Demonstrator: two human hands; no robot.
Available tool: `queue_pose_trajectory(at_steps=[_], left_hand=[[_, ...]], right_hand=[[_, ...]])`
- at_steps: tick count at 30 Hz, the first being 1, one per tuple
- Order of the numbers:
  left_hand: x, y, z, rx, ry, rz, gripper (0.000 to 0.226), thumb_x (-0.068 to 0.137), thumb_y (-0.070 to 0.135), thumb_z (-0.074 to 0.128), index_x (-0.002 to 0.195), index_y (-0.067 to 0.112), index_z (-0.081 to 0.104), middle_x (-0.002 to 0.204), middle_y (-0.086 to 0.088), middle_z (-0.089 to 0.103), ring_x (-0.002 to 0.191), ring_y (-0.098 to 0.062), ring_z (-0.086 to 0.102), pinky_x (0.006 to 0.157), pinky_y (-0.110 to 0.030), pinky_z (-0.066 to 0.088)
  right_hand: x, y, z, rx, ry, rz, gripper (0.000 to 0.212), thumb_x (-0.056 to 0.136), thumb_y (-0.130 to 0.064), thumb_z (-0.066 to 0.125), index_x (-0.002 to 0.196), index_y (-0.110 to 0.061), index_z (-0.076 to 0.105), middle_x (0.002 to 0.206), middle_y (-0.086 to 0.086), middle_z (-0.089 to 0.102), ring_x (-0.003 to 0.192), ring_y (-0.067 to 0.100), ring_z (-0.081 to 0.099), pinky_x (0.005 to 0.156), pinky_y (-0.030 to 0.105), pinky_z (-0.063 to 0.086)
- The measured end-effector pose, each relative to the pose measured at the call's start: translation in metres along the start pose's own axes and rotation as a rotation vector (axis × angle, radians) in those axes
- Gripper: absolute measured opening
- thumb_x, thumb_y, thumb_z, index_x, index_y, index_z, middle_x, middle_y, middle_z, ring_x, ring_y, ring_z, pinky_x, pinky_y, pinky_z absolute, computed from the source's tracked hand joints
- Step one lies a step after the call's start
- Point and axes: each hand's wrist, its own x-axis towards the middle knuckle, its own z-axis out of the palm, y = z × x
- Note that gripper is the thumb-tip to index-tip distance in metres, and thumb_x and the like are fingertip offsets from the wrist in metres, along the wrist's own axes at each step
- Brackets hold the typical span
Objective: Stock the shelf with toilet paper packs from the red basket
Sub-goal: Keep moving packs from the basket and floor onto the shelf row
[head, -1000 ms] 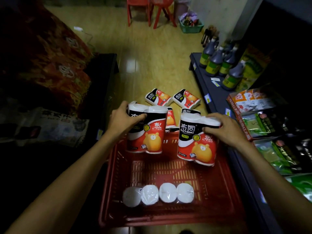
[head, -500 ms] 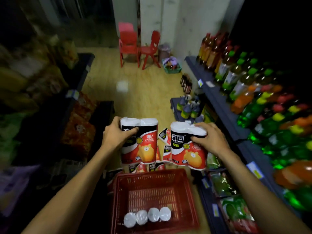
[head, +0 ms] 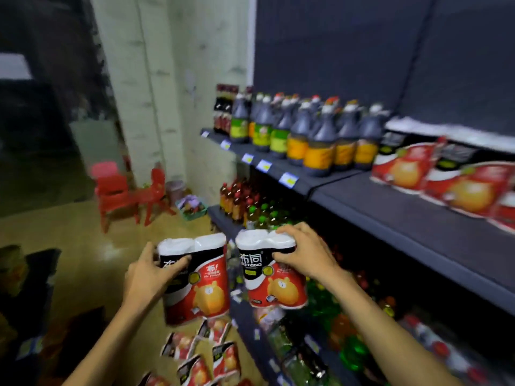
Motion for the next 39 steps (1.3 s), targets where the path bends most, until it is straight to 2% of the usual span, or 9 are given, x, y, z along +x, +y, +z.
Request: queue_pose_trajectory(at_steps=[6, 11, 14, 20, 22, 26, 29, 36, 39], left_hand=[[-0.004, 0.126, 0.014, -0.185, -0.078, 0.297, 0.075, 0.048, 0.071, 0.062, 0.106, 0.025, 0.061, 0.097, -0.001, 0.071, 0.092, -0.019, 0.066, 0.082, -0.037, 0.052], [-0.029, 0.217, 0.044, -0.236, -0.212, 0.470, 0.069, 0.052, 0.075, 0.061, 0.106, 0.033, 0.059, 0.099, 0.000, 0.072, 0.097, -0.023, 0.065, 0.079, -0.041, 0.054], [-0.053, 0.269, 0.068, -0.291, -0.296, 0.567, 0.072, 0.056, 0.077, 0.064, 0.115, 0.037, 0.055, 0.102, 0.004, 0.070, 0.096, -0.021, 0.065, 0.076, -0.045, 0.057], [-0.121, 0.372, 0.126, -0.388, -0.405, 0.742, 0.076, 0.055, 0.079, 0.061, 0.115, 0.033, 0.056, 0.109, -0.001, 0.070, 0.101, -0.023, 0.064, 0.082, -0.045, 0.055], [-0.148, 0.402, 0.149, -0.412, -0.445, 0.773, 0.078, 0.054, 0.079, 0.062, 0.115, 0.031, 0.058, 0.109, 0.000, 0.070, 0.101, -0.022, 0.064, 0.082, -0.044, 0.055], [-0.212, 0.457, 0.187, -0.458, -0.515, 0.828, 0.067, 0.058, 0.073, 0.064, 0.104, 0.025, 0.059, 0.091, 0.004, 0.068, 0.085, -0.017, 0.063, 0.071, -0.037, 0.052], [-0.256, 0.495, 0.217, -0.470, -0.575, 0.839, 0.055, 0.064, 0.065, 0.071, 0.098, 0.024, 0.057, 0.083, 0.004, 0.067, 0.079, -0.016, 0.063, 0.066, -0.036, 0.052], [-0.329, 0.571, 0.277, -0.528, -0.702, 0.815, 0.059, 0.068, 0.053, 0.077, 0.114, 0.022, 0.056, 0.103, 0.001, 0.066, 0.094, -0.019, 0.064, 0.081, -0.039, 0.057], [-0.349, 0.594, 0.304, -0.495, -0.693, 0.808, 0.062, 0.071, 0.049, 0.077, 0.119, 0.018, 0.055, 0.116, -0.005, 0.053, 0.105, -0.020, 0.055, 0.088, -0.036, 0.050]], right_hand=[[-0.067, -0.002, -0.130, -0.061, 0.194, 0.110, 0.048, 0.070, -0.049, 0.069, 0.116, -0.044, 0.055, 0.106, -0.006, 0.049, 0.104, 0.018, 0.055, 0.084, 0.034, 0.047], [-0.149, 0.018, -0.228, -0.116, 0.409, 0.239, 0.047, 0.069, -0.051, 0.072, 0.114, -0.046, 0.058, 0.116, -0.006, 0.057, 0.109, 0.015, 0.054, 0.090, 0.034, 0.046], [-0.203, 0.034, -0.280, -0.192, 0.501, 0.344, 0.049, 0.070, -0.051, 0.073, 0.116, -0.045, 0.059, 0.121, -0.004, 0.058, 0.112, 0.017, 0.053, 0.091, 0.034, 0.045], [-0.311, 0.071, -0.364, -0.283, 0.631, 0.534, 0.047, 0.070, -0.051, 0.073, 0.115, -0.045, 0.058, 0.114, -0.001, 0.058, 0.107, 0.018, 0.054, 0.087, 0.034, 0.045], [-0.345, 0.085, -0.387, -0.286, 0.675, 0.575, 0.048, 0.069, -0.051, 0.074, 0.114, -0.045, 0.059, 0.117, -0.001, 0.059, 0.108, 0.019, 0.054, 0.089, 0.035, 0.045], [-0.408, 0.116, -0.427, -0.311, 0.728, 0.664, 0.048, 0.070, -0.049, 0.075, 0.115, -0.043, 0.059, 0.120, 0.000, 0.058, 0.111, 0.021, 0.055, 0.090, 0.036, 0.046], [-0.449, 0.142, -0.456, -0.331, 0.748, 0.700, 0.052, 0.065, -0.058, 0.072, 0.113, -0.042, 0.061, 0.121, -0.001, 0.060, 0.111, 0.021, 0.056, 0.092, 0.040, 0.048], [-0.519, 0.195, -0.496, -0.292, 0.810, 0.755, 0.044, 0.072, -0.041, 0.078, 0.112, -0.040, 0.061, 0.123, 0.001, 0.061, 0.110, 0.020, 0.057, 0.085, 0.036, 0.048], [-0.539, 0.214, -0.504, -0.254, 0.829, 0.757, 0.047, 0.068, -0.051, 0.074, 0.112, -0.041, 0.062, 0.122, -0.003, 0.061, 0.110, 0.018, 0.058, 0.089, 0.041, 0.051]])
